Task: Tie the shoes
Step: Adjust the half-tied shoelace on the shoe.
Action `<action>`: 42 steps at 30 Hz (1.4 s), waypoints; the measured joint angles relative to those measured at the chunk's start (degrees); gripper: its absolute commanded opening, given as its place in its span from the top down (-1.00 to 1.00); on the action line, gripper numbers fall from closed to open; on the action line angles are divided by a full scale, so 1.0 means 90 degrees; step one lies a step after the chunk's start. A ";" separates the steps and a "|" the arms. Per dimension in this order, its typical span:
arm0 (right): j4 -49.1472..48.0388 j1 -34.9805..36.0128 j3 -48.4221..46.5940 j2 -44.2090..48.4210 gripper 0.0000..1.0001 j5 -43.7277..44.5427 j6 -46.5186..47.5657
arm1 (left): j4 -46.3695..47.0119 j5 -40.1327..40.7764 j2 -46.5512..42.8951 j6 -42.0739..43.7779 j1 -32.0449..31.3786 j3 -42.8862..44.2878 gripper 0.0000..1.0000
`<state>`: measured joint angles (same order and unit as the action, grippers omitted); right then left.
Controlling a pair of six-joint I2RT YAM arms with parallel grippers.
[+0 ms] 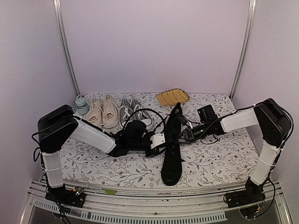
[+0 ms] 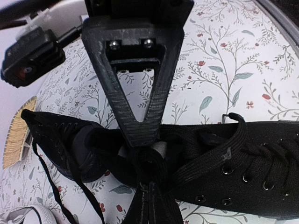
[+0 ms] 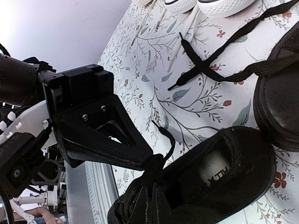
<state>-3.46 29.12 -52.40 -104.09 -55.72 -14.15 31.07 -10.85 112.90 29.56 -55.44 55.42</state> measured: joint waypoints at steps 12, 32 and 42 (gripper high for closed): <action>0.0119 -0.0036 0.0036 0.0131 0.70 -0.0005 0.0024 | 0.0189 -0.0032 -0.0189 -0.0085 0.0012 -0.0070 1.00; 0.0272 -0.0036 0.0036 0.0323 0.29 0.0146 0.0126 | 0.0236 -0.0175 -0.0376 -0.0321 0.0044 -0.0163 1.00; 0.0323 -0.0041 0.0440 0.1503 0.24 0.0296 0.0481 | 0.0534 -0.0814 -0.0770 -0.0750 0.0041 -0.0352 1.00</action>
<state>-0.56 28.75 -48.45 -90.56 -53.06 -9.82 35.88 -18.17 105.97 22.81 -55.07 52.25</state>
